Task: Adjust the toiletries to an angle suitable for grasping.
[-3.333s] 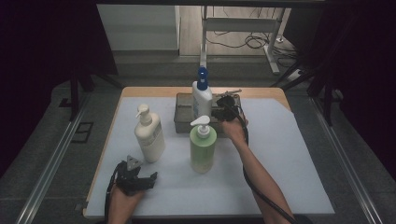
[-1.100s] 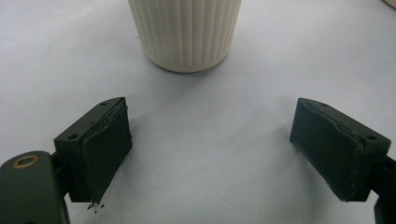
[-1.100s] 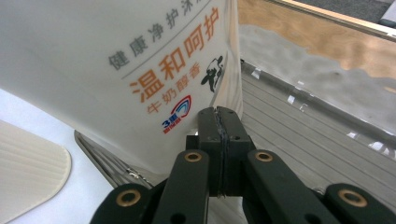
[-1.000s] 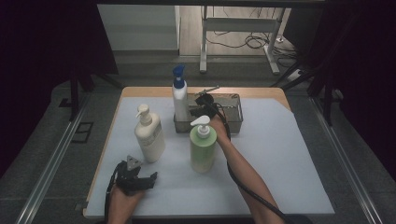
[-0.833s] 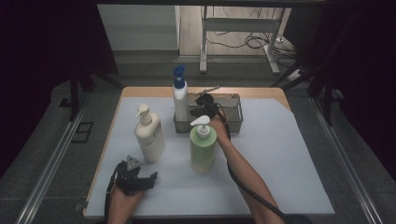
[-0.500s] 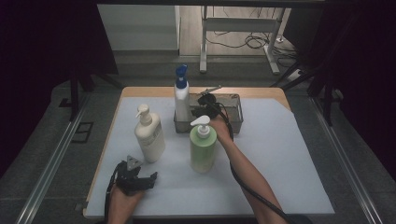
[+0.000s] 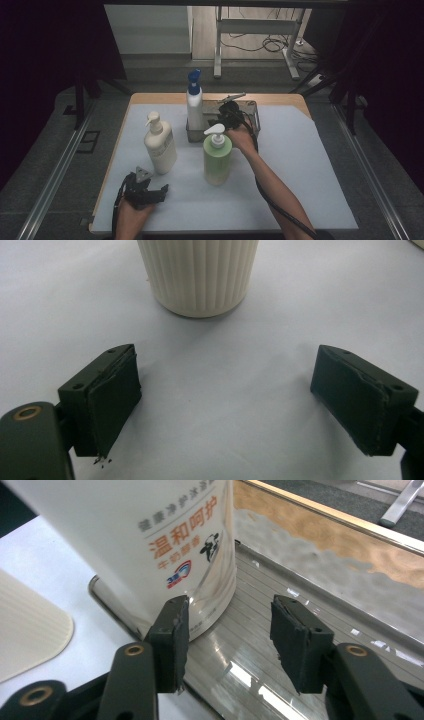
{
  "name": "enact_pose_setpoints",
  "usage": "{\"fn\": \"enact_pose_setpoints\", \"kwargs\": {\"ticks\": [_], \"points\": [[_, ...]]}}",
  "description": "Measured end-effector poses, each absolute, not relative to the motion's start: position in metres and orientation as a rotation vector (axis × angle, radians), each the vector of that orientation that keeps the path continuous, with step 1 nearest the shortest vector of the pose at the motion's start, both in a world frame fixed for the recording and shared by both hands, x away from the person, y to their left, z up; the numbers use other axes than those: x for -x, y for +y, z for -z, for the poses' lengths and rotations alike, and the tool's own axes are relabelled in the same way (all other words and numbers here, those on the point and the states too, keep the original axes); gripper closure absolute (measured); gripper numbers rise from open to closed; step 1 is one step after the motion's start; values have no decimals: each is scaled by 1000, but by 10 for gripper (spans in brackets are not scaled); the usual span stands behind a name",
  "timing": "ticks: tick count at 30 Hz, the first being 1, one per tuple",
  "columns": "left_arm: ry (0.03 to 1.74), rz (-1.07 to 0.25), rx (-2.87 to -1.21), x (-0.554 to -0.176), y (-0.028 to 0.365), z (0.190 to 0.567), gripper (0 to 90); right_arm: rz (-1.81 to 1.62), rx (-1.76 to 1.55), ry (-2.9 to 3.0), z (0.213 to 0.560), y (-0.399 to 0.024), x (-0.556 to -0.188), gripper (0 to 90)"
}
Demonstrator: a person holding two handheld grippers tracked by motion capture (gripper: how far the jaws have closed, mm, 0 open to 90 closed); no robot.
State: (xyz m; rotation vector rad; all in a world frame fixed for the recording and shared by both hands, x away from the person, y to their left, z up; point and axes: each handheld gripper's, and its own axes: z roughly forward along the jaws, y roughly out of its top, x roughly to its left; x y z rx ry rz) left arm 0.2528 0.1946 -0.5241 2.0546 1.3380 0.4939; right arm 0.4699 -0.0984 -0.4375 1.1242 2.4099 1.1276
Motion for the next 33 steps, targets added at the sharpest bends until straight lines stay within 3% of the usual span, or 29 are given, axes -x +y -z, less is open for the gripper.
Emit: {"fn": "enact_pose_setpoints", "kwargs": {"ticks": [33], "points": [[1338,-496,-2053,-253,194,524,121,-1135,-1043,2426,428,-153,-427,335]]}}
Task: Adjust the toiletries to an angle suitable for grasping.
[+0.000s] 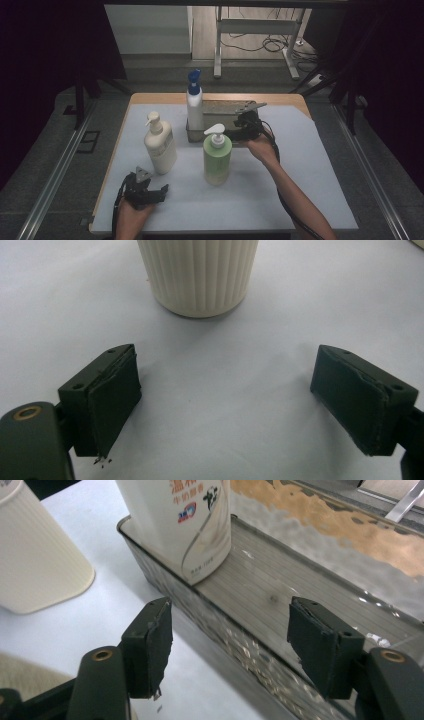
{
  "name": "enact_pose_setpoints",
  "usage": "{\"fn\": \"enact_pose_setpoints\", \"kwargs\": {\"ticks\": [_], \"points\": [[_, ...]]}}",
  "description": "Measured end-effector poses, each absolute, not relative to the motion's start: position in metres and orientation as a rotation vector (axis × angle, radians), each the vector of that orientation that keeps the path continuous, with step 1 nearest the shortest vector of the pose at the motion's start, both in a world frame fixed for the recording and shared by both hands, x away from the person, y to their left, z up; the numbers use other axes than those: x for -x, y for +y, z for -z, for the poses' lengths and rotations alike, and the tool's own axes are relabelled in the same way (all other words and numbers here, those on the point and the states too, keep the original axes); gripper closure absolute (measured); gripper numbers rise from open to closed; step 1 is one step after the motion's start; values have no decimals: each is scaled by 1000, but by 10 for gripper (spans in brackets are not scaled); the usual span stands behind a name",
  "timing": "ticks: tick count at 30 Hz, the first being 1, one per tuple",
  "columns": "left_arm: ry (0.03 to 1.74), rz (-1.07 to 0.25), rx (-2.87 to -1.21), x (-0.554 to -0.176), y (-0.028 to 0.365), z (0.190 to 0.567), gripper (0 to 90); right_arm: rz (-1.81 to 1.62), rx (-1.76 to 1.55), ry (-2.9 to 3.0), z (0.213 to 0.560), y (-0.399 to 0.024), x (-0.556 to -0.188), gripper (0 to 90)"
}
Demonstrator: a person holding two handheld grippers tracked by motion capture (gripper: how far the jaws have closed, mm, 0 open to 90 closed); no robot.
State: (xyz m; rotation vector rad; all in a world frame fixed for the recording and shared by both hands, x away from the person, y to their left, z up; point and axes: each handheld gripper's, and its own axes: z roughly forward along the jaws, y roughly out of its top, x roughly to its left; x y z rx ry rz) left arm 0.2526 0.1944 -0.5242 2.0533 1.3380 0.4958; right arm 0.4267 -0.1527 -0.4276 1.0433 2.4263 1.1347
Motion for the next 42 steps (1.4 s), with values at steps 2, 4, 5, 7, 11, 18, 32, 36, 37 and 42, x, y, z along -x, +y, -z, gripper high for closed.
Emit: {"fn": "enact_pose_setpoints", "kwargs": {"ticks": [2,4,5,7,11,18,32,36,37,42], "points": [[1338,-497,-2053,-253,194,524,121,-1142,-1036,2426,427,-156,-423,331],[1338,-498,-2053,-253,194,524,121,-1141,-1027,2423,426,-161,-419,324],[1340,-496,-2051,-252,194,524,121,-1142,-1027,2424,426,-163,-417,322],[1340,-496,-2052,-252,194,524,121,-1137,-1015,2424,426,-167,-414,319],[1338,-497,-2053,-253,194,524,121,-1147,-1006,2426,426,-175,-407,310],[1340,-496,-2052,-252,194,524,121,-1146,-1001,2447,432,-187,-393,289],[1339,-499,-2053,-252,194,524,121,-1156,-939,2509,439,-200,-361,203],[1339,-499,-2053,-252,194,524,121,-1177,-913,2527,440,-200,-352,168],[1339,-499,-2053,-252,194,524,121,-1182,-908,2531,440,-200,-350,154],[1339,-499,-2052,-252,194,524,121,-1206,-862,2551,437,-195,-338,133]]}}
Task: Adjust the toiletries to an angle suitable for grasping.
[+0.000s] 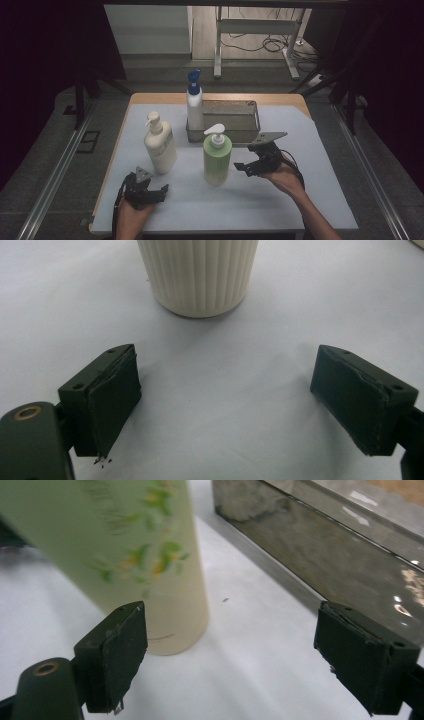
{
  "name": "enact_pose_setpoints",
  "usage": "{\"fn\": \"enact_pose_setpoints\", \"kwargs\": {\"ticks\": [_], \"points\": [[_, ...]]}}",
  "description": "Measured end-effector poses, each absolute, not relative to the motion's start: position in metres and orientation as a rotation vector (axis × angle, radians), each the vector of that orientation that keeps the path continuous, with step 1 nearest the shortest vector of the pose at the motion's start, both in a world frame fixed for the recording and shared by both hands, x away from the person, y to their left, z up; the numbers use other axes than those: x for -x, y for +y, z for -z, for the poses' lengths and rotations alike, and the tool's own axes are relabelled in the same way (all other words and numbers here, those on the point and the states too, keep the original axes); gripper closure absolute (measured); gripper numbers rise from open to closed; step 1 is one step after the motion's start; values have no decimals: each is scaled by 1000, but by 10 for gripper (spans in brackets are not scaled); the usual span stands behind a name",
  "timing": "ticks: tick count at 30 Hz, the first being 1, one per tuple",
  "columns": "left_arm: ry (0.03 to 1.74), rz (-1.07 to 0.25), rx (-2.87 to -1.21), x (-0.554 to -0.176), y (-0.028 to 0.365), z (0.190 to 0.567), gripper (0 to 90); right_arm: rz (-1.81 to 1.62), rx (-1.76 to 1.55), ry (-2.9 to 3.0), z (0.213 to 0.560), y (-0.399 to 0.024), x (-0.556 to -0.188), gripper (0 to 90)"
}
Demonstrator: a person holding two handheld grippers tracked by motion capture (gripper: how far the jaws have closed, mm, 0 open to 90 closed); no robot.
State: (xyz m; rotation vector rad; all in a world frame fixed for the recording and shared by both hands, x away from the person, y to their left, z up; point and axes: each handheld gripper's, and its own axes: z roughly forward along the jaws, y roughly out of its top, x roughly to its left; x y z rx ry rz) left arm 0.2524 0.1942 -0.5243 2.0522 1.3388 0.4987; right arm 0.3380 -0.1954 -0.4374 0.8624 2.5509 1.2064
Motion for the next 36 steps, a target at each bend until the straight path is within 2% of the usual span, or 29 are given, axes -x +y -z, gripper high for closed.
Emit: {"fn": "enact_pose_setpoints", "kwargs": {"ticks": [15,24,36], "points": [[1336,-501,-2052,-253,194,524,121,-1261,-715,2590,424,-162,-324,2],[1336,-500,-2053,-253,194,524,121,-1271,-680,2592,420,-139,-326,2],[1336,-500,-2053,-253,194,524,121,-1260,-680,2573,426,-121,-331,60]]}}
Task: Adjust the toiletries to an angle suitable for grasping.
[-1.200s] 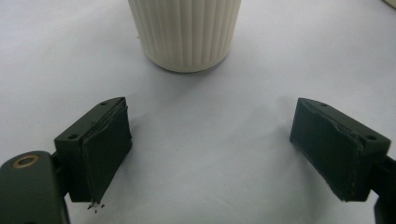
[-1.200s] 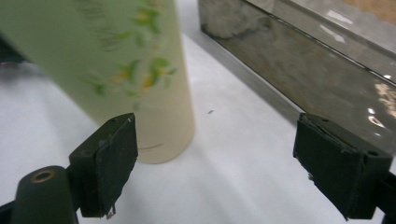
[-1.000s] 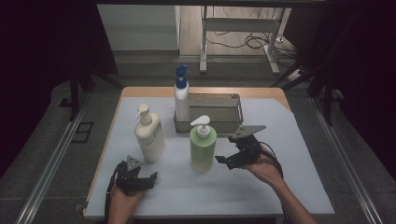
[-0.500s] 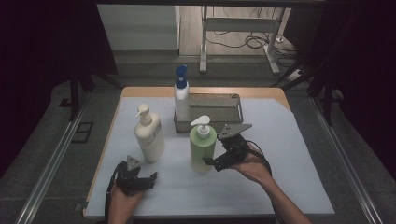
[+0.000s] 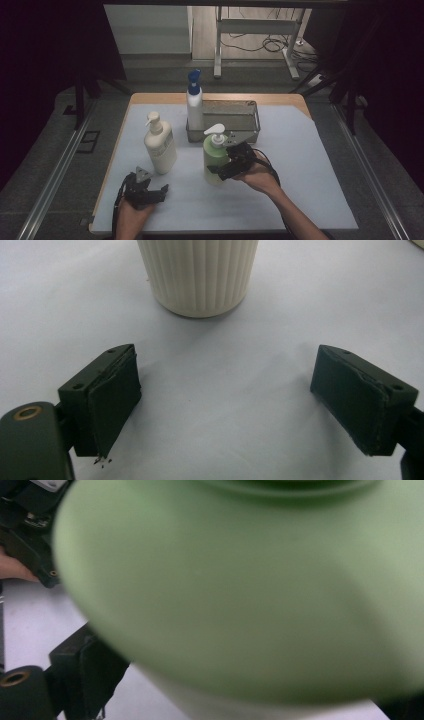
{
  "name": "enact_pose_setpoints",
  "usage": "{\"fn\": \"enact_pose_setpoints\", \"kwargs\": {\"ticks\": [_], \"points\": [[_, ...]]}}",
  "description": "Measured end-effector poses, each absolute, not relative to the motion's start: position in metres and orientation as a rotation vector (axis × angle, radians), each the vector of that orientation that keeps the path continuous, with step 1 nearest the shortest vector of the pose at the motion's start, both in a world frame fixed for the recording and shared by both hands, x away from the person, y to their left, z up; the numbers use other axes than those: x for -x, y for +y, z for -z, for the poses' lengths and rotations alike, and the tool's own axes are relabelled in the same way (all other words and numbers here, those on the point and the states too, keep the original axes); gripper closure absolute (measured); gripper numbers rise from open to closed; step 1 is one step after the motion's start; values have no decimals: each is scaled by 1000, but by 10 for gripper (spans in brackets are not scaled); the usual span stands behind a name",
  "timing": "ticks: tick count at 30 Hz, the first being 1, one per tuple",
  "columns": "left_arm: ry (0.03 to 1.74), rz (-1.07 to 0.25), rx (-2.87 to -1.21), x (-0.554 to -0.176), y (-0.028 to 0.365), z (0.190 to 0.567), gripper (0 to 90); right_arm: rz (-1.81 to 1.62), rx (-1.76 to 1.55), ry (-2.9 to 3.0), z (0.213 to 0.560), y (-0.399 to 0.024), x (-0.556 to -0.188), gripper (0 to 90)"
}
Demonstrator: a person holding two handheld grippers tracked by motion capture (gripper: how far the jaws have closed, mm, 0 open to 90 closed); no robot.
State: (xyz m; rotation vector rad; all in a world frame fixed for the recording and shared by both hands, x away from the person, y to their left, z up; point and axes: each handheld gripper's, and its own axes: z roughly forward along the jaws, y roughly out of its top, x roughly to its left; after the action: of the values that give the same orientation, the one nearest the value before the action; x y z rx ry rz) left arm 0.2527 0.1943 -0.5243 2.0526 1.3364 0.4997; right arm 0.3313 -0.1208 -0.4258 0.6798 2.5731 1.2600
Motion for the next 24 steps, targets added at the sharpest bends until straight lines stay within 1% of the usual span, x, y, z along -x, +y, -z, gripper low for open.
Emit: {"fn": "enact_pose_setpoints", "kwargs": {"ticks": [3,17,24], "points": [[1335,-499,-2056,-253,195,524,121,-1260,-691,2563,427,-120,-332,103],[1338,-497,-2051,-253,194,524,121,-1217,-726,2556,424,-119,-331,120],[1336,-499,-2053,-253,194,524,121,-1217,-754,2546,412,-122,-336,121]]}}
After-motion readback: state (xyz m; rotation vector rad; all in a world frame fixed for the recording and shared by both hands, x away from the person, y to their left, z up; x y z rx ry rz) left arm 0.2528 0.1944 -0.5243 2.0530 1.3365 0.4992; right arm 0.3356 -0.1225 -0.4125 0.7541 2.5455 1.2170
